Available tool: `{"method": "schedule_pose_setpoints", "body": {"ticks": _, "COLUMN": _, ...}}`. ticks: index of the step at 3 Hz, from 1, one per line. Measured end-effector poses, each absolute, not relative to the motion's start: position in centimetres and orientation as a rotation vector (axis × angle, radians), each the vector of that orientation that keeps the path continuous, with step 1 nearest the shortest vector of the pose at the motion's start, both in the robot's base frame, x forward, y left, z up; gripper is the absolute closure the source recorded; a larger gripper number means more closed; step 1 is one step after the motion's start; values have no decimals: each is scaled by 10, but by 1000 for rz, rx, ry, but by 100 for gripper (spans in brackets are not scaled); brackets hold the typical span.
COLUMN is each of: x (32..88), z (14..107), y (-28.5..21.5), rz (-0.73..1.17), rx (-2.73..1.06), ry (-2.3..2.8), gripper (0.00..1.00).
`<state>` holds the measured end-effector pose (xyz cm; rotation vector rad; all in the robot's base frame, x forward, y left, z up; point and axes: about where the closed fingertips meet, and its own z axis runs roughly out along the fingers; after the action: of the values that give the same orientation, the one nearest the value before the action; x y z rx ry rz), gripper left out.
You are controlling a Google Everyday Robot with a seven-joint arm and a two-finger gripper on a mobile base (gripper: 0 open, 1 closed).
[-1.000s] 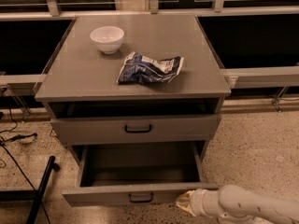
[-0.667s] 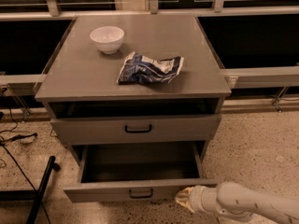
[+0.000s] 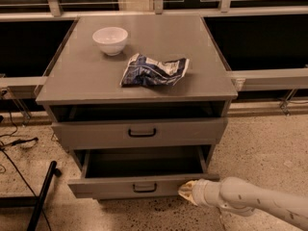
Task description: Close middle drawer
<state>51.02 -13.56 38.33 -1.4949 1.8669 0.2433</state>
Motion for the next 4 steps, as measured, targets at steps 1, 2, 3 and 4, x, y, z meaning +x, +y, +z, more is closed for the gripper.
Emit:
{"method": "schedule_pose_setpoints", "body": {"ticks": 1, "x": 532, "z": 391, "y": -131, "rz": 215, "rx": -1485, "ry": 1842, "gripper": 100}}
{"method": "schedule_pose_setpoints", "body": {"ticks": 2, "x": 556, "z": 396, "y": -125, "rz": 181, "rx": -1461, "ry": 1821, "gripper": 100}}
{"method": "schedule_pose_setpoints", "body": {"ticks": 3, "x": 561, "z": 401, "y": -117, "rz": 101, "rx": -1444, "ry": 1765, "gripper": 100}}
{"method": "schedule_pose_setpoints", "body": {"ticks": 4, "x": 556, "z": 410, "y": -118, "rz": 50, "rx": -1429, "ry": 1787, "gripper": 100}}
